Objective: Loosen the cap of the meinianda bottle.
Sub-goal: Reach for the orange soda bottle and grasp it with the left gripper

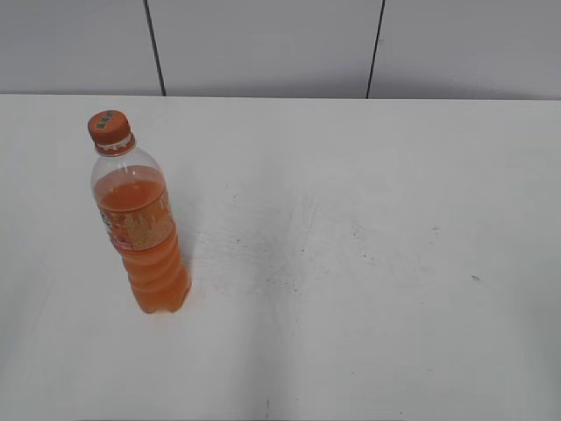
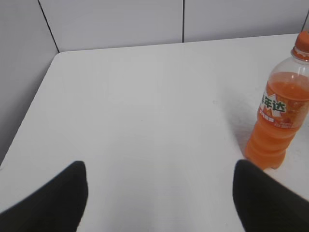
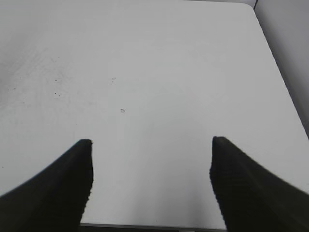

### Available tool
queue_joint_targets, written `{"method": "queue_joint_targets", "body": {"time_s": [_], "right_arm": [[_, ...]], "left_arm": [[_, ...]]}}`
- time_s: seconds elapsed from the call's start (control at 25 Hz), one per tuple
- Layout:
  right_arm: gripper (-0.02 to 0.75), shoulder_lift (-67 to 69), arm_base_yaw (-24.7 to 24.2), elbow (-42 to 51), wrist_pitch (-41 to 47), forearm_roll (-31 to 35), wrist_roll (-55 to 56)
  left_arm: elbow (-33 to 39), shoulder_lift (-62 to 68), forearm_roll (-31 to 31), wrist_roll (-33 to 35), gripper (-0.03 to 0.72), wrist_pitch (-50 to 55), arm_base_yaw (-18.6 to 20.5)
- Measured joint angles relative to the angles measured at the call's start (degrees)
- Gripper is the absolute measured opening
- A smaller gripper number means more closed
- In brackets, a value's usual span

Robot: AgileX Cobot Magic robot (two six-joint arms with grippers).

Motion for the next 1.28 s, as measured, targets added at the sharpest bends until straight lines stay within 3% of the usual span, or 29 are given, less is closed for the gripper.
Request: {"method": "queue_joint_targets", "body": {"time_s": [1.28], "right_arm": [[0.565,0.0,0.0,0.0,-0.1,0.1,0.1]], "left_arm": [[0.0,0.0,0.0,0.0,0.561,0.0,0.0]]}}
